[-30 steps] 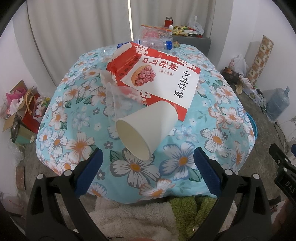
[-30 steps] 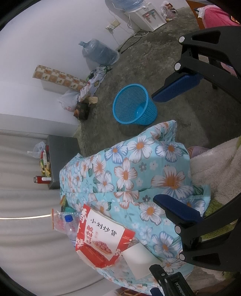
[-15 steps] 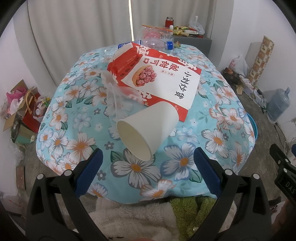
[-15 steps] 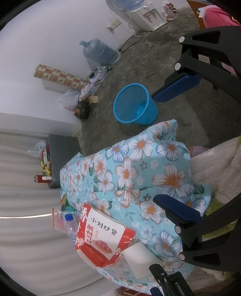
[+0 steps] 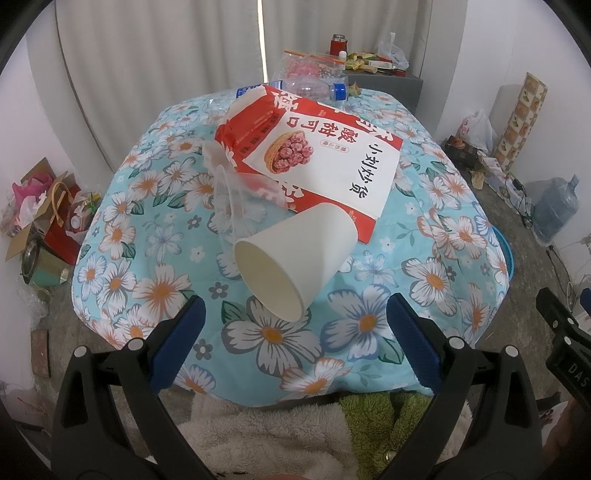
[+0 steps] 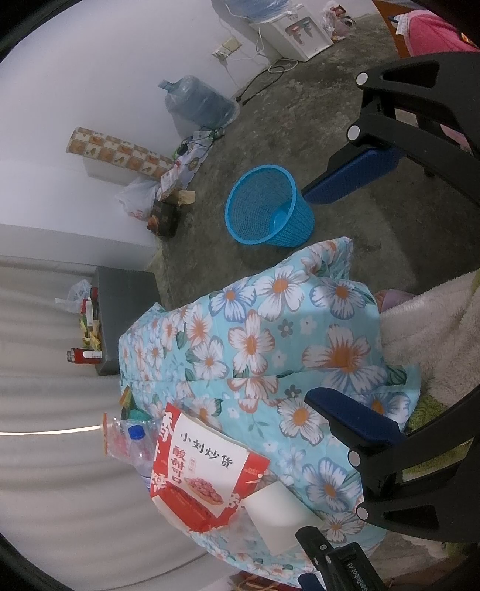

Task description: Collect trash

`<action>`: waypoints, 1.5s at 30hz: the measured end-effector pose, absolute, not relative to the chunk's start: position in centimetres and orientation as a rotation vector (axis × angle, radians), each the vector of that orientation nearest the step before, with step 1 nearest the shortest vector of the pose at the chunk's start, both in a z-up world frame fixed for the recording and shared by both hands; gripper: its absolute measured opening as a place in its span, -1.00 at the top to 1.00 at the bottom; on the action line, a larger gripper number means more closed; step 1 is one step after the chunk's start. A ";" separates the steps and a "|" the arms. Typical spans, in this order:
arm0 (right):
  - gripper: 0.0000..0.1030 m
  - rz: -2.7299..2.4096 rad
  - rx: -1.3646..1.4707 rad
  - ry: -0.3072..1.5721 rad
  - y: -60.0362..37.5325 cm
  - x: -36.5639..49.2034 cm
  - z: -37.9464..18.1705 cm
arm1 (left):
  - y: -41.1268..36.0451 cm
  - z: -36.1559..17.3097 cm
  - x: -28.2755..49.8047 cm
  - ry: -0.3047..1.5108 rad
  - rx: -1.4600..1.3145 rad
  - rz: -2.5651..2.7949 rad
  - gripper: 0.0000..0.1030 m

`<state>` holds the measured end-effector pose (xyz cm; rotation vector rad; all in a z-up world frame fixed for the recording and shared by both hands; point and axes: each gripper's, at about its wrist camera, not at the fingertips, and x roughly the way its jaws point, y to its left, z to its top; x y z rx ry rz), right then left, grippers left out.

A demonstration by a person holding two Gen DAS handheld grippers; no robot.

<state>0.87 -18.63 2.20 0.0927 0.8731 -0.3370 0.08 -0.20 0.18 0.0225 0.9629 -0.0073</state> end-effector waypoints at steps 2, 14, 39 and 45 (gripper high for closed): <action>-0.88 -0.336 0.099 0.875 -17.9 1.3 2.4 | -0.2 0.2 0.1 0.963 0.022 -0.008 -0.83; -0.88 -0.335 0.095 0.881 -17.3 1.6 2.4 | 0.2 0.4 -0.2 0.954 0.002 -0.007 -0.83; -0.84 0.085 0.059 0.729 -8.1 5.2 2.9 | 11.7 -0.1 0.1 0.792 -0.230 -0.224 -0.83; -0.44 0.234 -0.100 0.738 -2.0 5.4 1.9 | 15.1 0.1 1.0 0.743 -0.278 -0.181 -0.83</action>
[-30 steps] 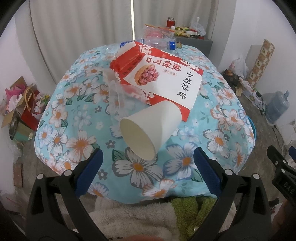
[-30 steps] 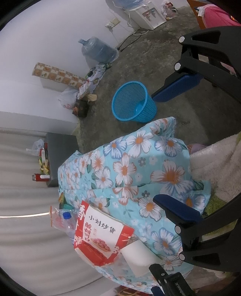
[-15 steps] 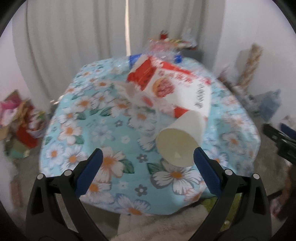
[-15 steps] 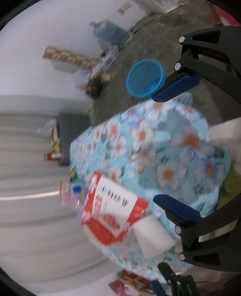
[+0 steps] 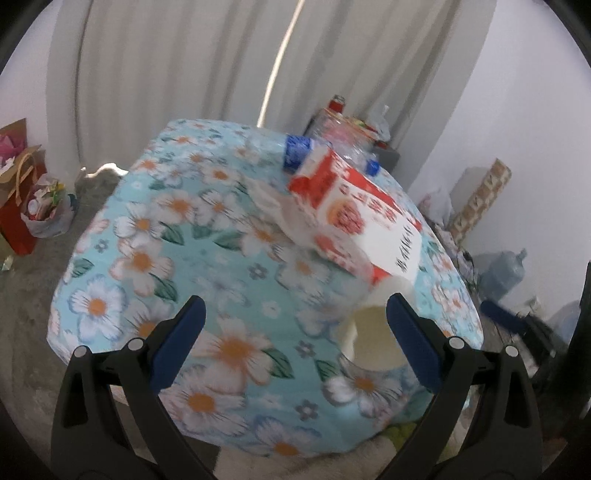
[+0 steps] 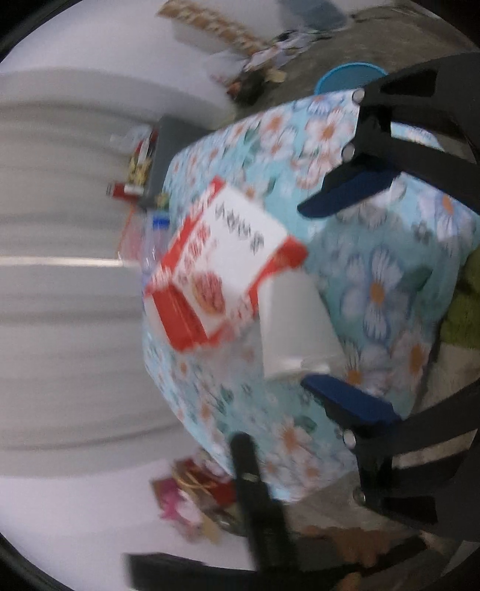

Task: Collect trash
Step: 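Move the right tool to the white paper cup and close on its rim, then lift the white paper cup with the right tool toward the blue wastebasket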

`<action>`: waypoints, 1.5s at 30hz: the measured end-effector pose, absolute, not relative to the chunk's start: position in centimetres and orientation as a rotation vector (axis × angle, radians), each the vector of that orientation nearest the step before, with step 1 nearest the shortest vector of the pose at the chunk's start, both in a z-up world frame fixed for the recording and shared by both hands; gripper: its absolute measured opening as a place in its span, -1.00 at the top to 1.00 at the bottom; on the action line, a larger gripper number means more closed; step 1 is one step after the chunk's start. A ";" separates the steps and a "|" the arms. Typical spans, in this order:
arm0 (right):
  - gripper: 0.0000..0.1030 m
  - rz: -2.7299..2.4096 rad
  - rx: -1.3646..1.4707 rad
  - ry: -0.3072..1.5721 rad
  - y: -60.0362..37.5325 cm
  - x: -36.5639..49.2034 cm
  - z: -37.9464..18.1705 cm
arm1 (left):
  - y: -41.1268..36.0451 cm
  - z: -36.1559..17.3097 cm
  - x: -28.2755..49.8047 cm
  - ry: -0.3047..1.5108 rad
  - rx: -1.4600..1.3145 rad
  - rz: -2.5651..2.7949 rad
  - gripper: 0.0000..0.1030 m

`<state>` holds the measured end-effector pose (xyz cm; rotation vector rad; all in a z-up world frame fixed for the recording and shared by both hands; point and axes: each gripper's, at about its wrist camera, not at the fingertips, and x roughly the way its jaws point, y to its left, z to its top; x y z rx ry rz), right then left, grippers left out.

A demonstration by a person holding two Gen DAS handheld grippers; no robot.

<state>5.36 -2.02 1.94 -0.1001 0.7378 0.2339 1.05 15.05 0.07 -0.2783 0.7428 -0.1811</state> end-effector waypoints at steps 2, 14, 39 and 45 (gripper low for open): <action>-0.27 0.254 -0.127 0.756 -1.0 5.8 1.4 | 15.8 0.2 1.3 0.732 -0.283 -0.169 -0.83; 0.76 0.246 -0.114 0.807 -0.7 7.2 0.2 | 15.9 1.1 2.2 0.693 -0.285 -0.238 -0.25; 0.93 0.080 0.249 0.780 -12.4 4.6 0.7 | 9.2 -1.3 5.9 0.872 -0.276 -0.407 0.94; 0.93 0.094 0.301 0.762 -13.7 4.1 0.8 | 9.4 0.4 4.7 0.859 -0.255 -0.403 0.96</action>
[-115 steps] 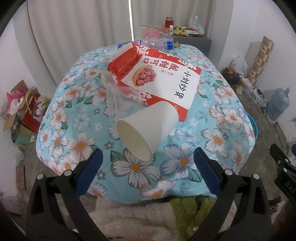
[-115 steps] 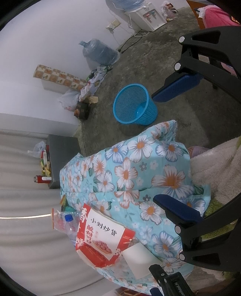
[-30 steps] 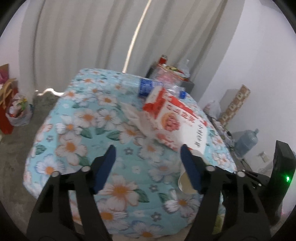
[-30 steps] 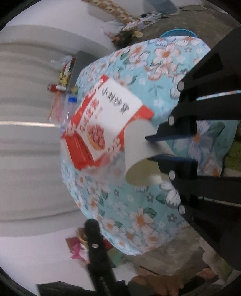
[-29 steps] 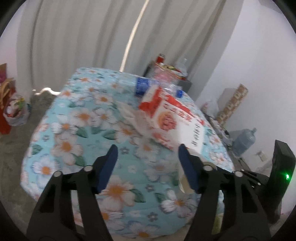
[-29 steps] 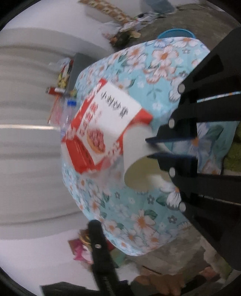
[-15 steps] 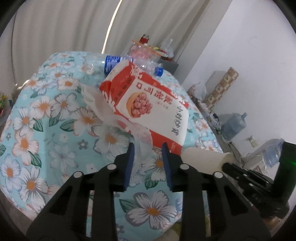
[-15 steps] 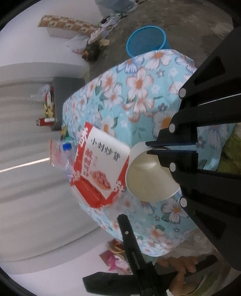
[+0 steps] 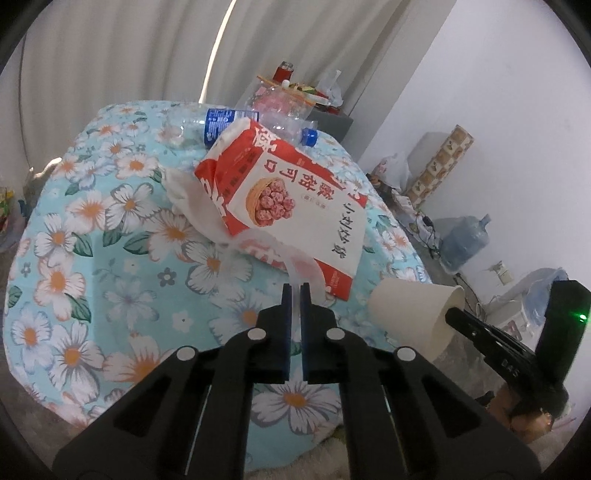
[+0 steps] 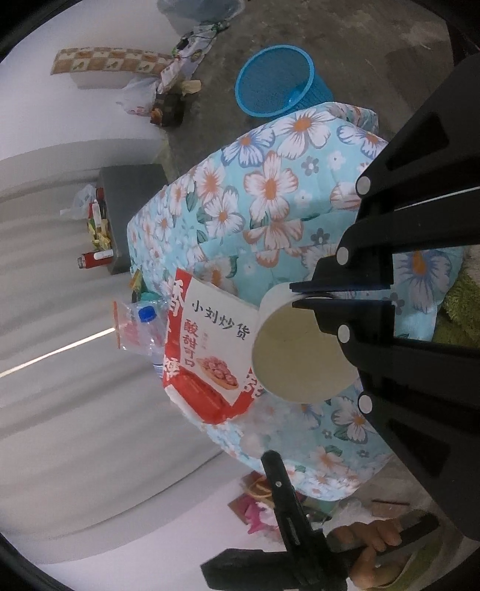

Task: Collect trash
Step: 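Lift the white paper cup with the right tool toward the blue wastebasket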

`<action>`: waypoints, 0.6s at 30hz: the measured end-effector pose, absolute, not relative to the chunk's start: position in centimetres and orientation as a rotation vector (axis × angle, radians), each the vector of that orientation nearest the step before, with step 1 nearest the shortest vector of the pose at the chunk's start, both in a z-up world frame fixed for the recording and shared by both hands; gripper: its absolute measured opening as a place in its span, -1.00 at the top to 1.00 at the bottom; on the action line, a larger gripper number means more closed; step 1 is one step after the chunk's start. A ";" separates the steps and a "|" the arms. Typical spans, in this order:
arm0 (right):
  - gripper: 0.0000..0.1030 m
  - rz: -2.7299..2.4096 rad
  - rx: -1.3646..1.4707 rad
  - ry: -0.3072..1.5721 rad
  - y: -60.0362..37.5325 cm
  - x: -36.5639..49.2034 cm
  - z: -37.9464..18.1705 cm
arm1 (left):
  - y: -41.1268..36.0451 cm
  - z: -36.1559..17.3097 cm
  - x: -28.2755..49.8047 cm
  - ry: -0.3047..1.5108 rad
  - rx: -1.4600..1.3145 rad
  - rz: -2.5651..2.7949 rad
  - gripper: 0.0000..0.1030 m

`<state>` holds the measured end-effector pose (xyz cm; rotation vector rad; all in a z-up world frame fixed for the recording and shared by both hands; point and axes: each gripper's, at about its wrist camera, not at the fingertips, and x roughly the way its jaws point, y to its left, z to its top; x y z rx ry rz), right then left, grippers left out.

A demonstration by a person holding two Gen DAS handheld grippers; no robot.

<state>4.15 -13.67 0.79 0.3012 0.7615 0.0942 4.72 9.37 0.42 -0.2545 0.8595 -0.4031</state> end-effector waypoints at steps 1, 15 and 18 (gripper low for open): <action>0.93 0.094 0.309 0.757 -13.9 4.1 0.8 | 9.4 0.7 4.5 0.859 -0.255 -0.403 0.96; 0.94 0.065 0.413 0.671 -18.3 3.0 2.3 | 4.7 5.7 2.8 0.791 -0.227 -0.603 0.96; 0.94 0.036 0.435 0.644 -20.0 2.8 2.9 | 2.7 6.4 3.4 0.779 -0.208 -0.650 0.96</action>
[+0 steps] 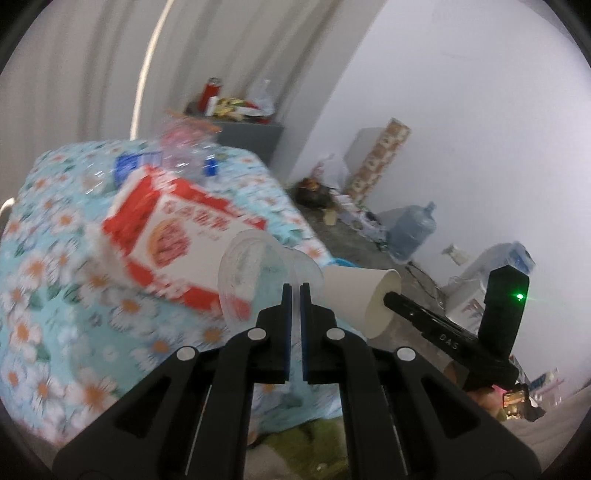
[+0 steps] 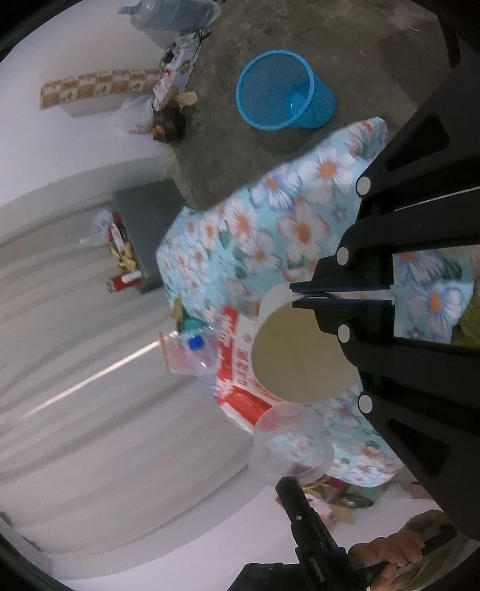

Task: Collect trash
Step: 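Lift the white paper cup with the right tool toward the blue wastebasket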

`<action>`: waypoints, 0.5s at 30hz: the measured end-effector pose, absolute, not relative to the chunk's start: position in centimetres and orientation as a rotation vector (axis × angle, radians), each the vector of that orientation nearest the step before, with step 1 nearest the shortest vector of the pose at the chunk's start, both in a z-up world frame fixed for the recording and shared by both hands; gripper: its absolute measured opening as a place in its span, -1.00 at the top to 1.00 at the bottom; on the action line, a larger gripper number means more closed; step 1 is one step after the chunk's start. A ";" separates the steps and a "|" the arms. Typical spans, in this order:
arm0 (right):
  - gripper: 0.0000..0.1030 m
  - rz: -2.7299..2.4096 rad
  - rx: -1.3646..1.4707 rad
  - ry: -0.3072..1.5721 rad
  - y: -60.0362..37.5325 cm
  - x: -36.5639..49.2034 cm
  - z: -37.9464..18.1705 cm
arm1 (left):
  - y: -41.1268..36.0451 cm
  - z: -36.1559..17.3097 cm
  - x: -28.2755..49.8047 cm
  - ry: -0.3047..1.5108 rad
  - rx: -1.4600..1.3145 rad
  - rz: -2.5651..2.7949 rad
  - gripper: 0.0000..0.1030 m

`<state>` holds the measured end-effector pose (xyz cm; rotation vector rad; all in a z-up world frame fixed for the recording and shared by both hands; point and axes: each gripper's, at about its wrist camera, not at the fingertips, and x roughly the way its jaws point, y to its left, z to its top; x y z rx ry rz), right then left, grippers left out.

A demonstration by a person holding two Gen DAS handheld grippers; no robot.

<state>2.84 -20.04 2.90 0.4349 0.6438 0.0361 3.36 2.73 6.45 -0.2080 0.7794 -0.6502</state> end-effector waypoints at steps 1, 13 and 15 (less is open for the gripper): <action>0.94 0.022 0.445 0.633 -20.8 2.8 3.1 | 1.7 6.8 3.8 0.775 -0.196 -0.675 0.96; 0.94 -0.211 0.597 0.532 -31.4 2.0 3.6 | -11.2 7.7 10.1 0.804 -0.068 -0.891 0.96; 0.94 -0.252 0.626 0.524 -33.2 2.1 3.3 | -13.8 7.3 11.3 0.816 -0.041 -0.918 0.96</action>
